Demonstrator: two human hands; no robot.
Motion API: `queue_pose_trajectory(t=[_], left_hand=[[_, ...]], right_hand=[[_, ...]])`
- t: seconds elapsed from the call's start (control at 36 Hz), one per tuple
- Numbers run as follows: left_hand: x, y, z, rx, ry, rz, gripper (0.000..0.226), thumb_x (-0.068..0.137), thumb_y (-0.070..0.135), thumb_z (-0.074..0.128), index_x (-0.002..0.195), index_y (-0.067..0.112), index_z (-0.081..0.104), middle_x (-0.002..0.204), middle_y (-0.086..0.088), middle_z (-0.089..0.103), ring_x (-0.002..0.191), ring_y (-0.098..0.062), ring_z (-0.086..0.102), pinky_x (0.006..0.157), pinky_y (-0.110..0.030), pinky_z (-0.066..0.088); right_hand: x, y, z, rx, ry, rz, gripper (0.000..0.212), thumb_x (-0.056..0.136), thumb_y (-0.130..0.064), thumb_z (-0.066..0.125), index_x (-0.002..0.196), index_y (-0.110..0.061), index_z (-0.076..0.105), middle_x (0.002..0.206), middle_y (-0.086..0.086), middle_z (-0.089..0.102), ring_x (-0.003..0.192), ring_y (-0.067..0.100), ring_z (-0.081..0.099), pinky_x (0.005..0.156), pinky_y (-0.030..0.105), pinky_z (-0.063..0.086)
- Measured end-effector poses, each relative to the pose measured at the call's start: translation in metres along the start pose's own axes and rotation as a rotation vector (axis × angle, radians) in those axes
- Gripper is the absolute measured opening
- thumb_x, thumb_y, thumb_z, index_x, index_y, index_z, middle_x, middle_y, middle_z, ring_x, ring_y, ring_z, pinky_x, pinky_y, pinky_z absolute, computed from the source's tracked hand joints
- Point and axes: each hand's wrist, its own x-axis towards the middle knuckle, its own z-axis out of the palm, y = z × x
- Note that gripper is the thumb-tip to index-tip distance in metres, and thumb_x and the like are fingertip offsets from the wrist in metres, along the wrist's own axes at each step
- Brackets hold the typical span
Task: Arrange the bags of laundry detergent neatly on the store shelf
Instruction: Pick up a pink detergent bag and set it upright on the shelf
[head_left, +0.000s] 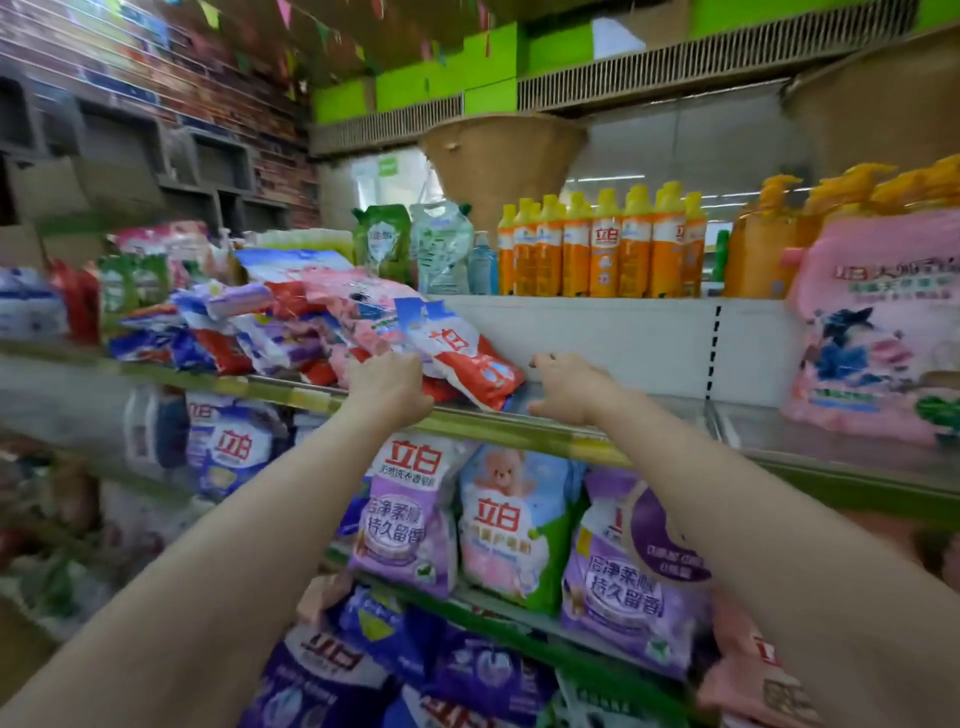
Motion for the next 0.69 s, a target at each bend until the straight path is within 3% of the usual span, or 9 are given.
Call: queue_pose_trajectory(t=[0.17, 0.28, 0.42, 0.53, 0.61, 0.69], left_hand=[[0.005, -0.020, 0.009, -0.011, -0.034, -0.049, 0.046, 0.087, 0.041, 0.054, 0.124, 0.013, 0.051, 0.116, -0.010, 0.060, 0.108, -0.031, 0.058, 0.087, -0.037, 0.044], [0.021, -0.025, 0.015, -0.003, -0.042, -0.077, 0.053, 0.086, 0.043, 0.055, 0.133, 0.019, 0.047, 0.118, -0.009, 0.061, 0.110, -0.030, 0.059, 0.085, -0.036, 0.045], [0.050, -0.024, 0.023, 0.010, -0.029, -0.069, 0.042, 0.087, 0.039, 0.052, 0.124, 0.020, 0.053, 0.115, -0.006, 0.063, 0.105, -0.027, 0.061, 0.072, -0.030, 0.039], [0.076, -0.024, 0.024, -0.044, -0.004, -0.115, 0.027, 0.088, 0.032, 0.049, 0.109, 0.017, 0.056, 0.112, -0.010, 0.062, 0.101, -0.029, 0.060, 0.074, -0.033, 0.041], [0.092, -0.023, 0.029, -0.142, 0.050, -0.175, 0.033, 0.088, 0.030, 0.049, 0.115, 0.011, 0.052, 0.116, -0.014, 0.059, 0.106, -0.033, 0.058, 0.084, -0.038, 0.046], [0.106, -0.026, 0.034, -0.145, 0.093, -0.215, 0.040, 0.090, 0.034, 0.048, 0.119, 0.007, 0.049, 0.119, -0.016, 0.058, 0.108, -0.035, 0.057, 0.082, -0.038, 0.046]], right_hand=[[0.023, -0.017, 0.007, 0.026, 0.004, -0.038, 0.059, 0.086, -0.036, 0.060, 0.135, -0.011, 0.037, 0.140, 0.014, 0.041, 0.130, 0.031, 0.040, 0.103, 0.042, 0.039], [0.046, -0.018, 0.011, 0.020, -0.011, -0.060, 0.060, 0.085, -0.036, 0.061, 0.133, -0.010, 0.037, 0.138, 0.015, 0.041, 0.129, 0.032, 0.042, 0.103, 0.046, 0.040], [0.081, -0.013, 0.012, 0.010, 0.003, -0.078, 0.064, 0.088, -0.037, 0.059, 0.139, -0.007, 0.033, 0.143, 0.016, 0.038, 0.130, 0.034, 0.041, 0.104, 0.045, 0.039], [0.117, -0.009, 0.012, 0.023, 0.023, -0.136, 0.060, 0.089, -0.034, 0.058, 0.139, -0.009, 0.036, 0.142, 0.015, 0.040, 0.129, 0.032, 0.042, 0.104, 0.043, 0.039], [0.143, -0.010, 0.014, 0.018, 0.029, -0.155, 0.063, 0.089, -0.038, 0.059, 0.140, -0.011, 0.034, 0.144, 0.012, 0.039, 0.130, 0.030, 0.041, 0.104, 0.043, 0.039], [0.165, -0.015, 0.019, 0.000, 0.038, -0.185, 0.067, 0.091, -0.038, 0.057, 0.145, -0.011, 0.028, 0.148, 0.012, 0.034, 0.134, 0.030, 0.037, 0.107, 0.042, 0.037]])
